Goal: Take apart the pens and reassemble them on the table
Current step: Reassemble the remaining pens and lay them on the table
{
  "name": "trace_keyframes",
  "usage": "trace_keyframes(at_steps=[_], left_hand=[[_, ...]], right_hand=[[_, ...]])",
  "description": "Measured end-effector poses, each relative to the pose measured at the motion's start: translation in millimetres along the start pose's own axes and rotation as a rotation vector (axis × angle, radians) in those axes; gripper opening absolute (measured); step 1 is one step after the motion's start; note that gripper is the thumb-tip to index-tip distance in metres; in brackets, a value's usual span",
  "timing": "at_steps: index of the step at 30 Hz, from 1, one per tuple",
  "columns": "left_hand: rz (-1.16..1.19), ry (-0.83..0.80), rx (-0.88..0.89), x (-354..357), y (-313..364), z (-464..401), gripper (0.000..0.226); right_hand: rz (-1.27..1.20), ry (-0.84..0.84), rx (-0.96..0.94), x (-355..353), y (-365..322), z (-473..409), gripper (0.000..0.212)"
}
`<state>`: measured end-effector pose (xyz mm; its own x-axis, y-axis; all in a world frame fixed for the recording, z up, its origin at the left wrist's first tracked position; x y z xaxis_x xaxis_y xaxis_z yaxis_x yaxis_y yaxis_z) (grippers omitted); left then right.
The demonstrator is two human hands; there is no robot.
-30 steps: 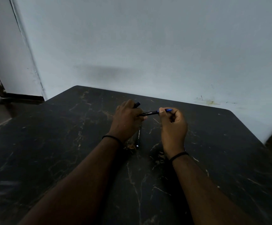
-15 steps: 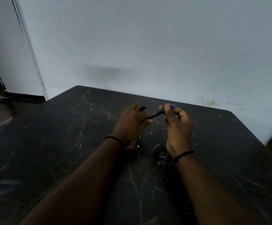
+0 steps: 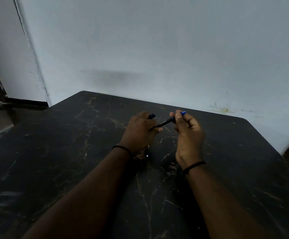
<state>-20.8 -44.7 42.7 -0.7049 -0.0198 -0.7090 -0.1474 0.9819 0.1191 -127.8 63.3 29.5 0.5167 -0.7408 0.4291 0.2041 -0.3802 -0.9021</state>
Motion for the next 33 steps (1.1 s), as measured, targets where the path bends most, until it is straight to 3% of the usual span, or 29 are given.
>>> trace_keyframes(at_steps=[6,10,15,18,22,28,33], left_hand=[[0.017,0.003,-0.014,1.3,-1.4,0.1,0.022],[0.024,0.015,-0.012,0.3,-1.6,0.4,0.023],[0.015,0.005,-0.013,2.1,-1.7,0.2,0.025],[0.017,-0.01,-0.003,3.9,-1.1,0.1,0.026],[0.036,0.032,-0.005,1.3,-1.7,1.0,0.026],[0.023,0.011,0.003,2.6,-0.2,0.8,0.029],[0.03,0.015,-0.007,4.1,-1.6,0.1,0.027]], right_hand=[[-0.028,0.013,0.021,-1.9,0.1,-4.2,0.034],[0.046,-0.062,0.022,1.6,-0.1,-1.3,0.028],[-0.004,0.034,0.016,-1.4,1.0,-1.3,0.007],[-0.002,0.062,0.021,-2.3,1.2,-1.4,0.014],[0.032,-0.05,0.044,1.1,1.3,-0.9,0.029],[0.006,0.039,0.001,-2.6,-0.2,-1.6,0.015],[-0.015,0.017,0.028,-5.4,0.0,-3.9,0.029]])
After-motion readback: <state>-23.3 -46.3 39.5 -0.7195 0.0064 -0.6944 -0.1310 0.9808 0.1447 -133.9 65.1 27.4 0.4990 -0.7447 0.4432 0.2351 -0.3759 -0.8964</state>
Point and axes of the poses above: each hand's wrist, its own z-axis away from the middle knuckle, its own x-axis out of the palm, y = z × x, the point moved 5 cm from there along -z, towards the middle knuckle, and after that the axes turned 15 degrees about x, right-handed, at the moved point
